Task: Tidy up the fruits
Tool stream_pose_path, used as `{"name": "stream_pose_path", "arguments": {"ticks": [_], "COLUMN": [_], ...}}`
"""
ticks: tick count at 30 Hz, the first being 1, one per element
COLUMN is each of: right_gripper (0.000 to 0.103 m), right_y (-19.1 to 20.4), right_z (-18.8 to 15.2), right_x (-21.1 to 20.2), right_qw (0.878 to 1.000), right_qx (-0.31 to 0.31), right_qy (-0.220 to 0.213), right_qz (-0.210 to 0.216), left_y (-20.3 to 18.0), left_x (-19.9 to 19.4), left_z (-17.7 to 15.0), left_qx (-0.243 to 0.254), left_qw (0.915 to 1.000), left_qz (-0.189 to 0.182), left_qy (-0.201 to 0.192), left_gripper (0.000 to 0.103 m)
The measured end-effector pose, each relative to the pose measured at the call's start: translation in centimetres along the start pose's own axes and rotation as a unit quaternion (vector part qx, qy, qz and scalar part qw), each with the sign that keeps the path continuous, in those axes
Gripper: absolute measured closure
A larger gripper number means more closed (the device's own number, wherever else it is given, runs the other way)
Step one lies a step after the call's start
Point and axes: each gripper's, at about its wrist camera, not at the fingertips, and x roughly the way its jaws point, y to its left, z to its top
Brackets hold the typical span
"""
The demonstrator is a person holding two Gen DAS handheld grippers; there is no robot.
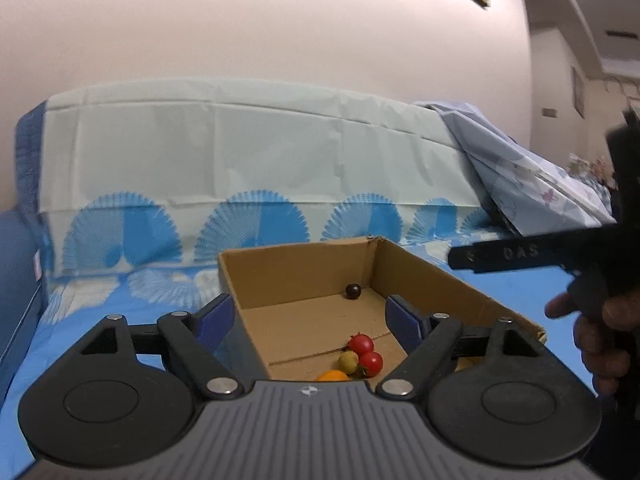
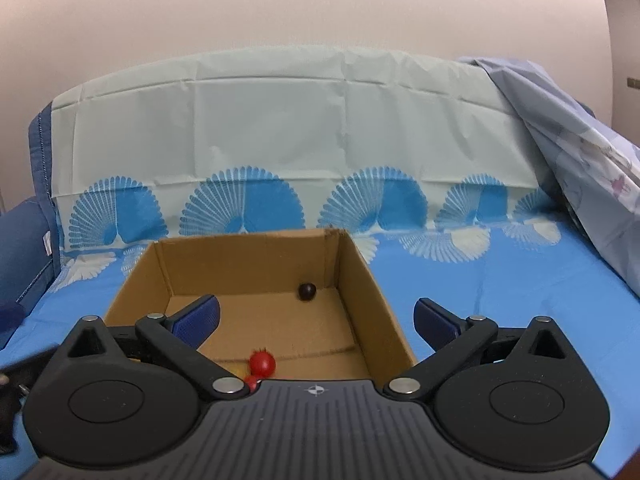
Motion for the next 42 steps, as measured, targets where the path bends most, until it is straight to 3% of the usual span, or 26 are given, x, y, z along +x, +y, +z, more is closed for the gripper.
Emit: {"name": "stream_pose_path", "arguments": {"ticks": [2,5,10,13,21,42], "right_gripper": [0.001,0.001,0.001,0.001,0.001,0.001], "right_y": [-0.4,-1.1,-1.5,-1.1,0.1,1.8], "right_z": [-0.2,-0.9,-2.7,-3.8,-4.4,-4.5], "right_x": [-1.1,-3.0,-5.2,-5.8,-4.6,-3.3], "right_qw": [1.0,1.0,0.999,0.999,0.997,0.994], "right_qx": [0.005,0.012,0.0,-0.018,-0.049,-0.072], "right_qy": [0.001,0.001,0.034,0.049,0.068,0.076], "right_qz": [-0.003,0.002,-0.002,0.0,-0.003,0.005], "left_y": [-0.1,-0.4,-1.4,-2.0,-2.4,-2.4], "left_x": [-0.8,-1.6,-3.0,-2.8,-1.0,0.3], "left_z": [-0.1,-0.6,-1.8,-2.3,-2.8,-2.7], "left_qx": [-0.028,-0.056,-0.08,-0.082,-0.061,-0.063], "left_qw": [0.9991,0.9953,0.9868,0.9835,0.9839,0.985], "left_qz": [0.019,0.042,0.075,0.073,0.092,0.075], "left_qy": [0.025,0.066,0.119,0.144,0.141,0.142], "left_gripper": [0.016,0.0,0.0,0.0,0.0,0.0]}}
